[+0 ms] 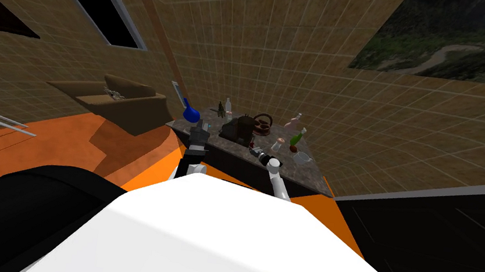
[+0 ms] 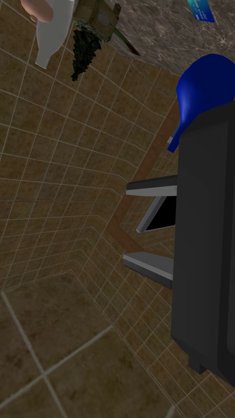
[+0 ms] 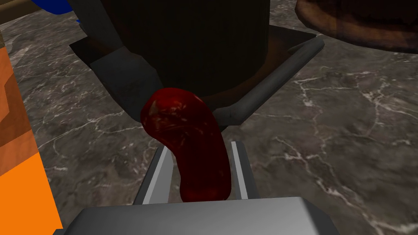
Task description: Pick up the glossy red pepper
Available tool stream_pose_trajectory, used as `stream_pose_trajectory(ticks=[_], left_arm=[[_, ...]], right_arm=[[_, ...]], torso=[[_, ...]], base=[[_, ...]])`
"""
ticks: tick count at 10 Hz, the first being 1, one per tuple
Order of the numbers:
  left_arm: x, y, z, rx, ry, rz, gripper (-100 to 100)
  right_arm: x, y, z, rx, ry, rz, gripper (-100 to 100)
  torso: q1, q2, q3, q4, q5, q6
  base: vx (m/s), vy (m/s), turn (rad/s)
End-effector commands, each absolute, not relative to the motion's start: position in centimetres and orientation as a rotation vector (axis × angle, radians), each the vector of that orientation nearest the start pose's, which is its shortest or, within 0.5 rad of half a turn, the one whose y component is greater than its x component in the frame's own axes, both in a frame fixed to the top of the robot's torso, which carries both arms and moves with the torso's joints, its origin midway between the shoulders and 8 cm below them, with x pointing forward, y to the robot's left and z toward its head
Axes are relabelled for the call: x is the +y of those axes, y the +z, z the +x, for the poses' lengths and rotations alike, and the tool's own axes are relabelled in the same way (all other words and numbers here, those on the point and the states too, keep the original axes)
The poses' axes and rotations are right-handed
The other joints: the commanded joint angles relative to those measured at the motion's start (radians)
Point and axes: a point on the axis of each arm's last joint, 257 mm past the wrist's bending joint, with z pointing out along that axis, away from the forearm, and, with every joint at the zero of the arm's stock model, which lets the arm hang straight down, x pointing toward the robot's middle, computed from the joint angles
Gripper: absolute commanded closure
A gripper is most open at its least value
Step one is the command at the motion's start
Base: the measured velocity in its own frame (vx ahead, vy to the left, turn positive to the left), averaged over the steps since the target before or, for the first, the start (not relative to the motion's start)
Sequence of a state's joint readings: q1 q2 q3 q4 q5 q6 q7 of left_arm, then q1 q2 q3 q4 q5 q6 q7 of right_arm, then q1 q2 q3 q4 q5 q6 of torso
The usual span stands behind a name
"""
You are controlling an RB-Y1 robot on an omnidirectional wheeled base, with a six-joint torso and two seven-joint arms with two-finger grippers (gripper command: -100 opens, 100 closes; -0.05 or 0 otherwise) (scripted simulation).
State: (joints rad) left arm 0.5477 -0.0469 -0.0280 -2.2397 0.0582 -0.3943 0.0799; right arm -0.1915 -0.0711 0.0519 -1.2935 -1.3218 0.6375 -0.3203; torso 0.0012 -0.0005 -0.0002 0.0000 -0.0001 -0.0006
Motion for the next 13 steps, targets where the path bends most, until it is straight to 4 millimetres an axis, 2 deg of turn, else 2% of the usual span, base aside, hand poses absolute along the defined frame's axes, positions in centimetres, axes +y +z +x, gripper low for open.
stream_pose_trajectory(ticks=[1, 3, 4, 5, 13], left_arm=[[29.0, -3.2, 36.2, 0.633, -1.374, -0.920, 0], [29.0, -3.2, 36.2, 0.633, -1.374, -0.920, 0], [29.0, -3.2, 36.2, 0.633, -1.374, -0.920, 0], [29.0, -3.2, 36.2, 0.633, -1.374, -0.920, 0], [29.0, -3.2, 36.2, 0.633, -1.374, -0.920, 0]], right_arm=[[-5.0, -31.2, 51.8, -0.657, -1.507, -2.082, 100], [-5.0, -31.3, 51.7, -0.657, -1.507, -2.082, 100], [-5.0, -31.3, 51.7, -0.656, -1.507, -2.082, 0], [-5.5, -31.7, 52.1, -0.654, -1.513, -2.120, 100], [-7.1, -32.3, 53.1, -0.598, -1.537, -2.215, 100]], torso=[[0.000, 0.000, 0.000, 0.000, 0.000, 0.000], [0.000, 0.000, 0.000, 0.000, 0.000, 0.000], [0.000, 0.000, 0.000, 0.000, 0.000, 0.000], [0.000, 0.000, 0.000, 0.000, 0.000, 0.000], [0.000, -0.006, -0.004, -0.003, -0.001, -0.001]], base=[[0.000, 0.000, 0.000], [0.000, 0.000, 0.000], [0.000, 0.000, 0.000], [-0.010, -0.042, 0.144], [-0.024, -0.048, 0.101]])
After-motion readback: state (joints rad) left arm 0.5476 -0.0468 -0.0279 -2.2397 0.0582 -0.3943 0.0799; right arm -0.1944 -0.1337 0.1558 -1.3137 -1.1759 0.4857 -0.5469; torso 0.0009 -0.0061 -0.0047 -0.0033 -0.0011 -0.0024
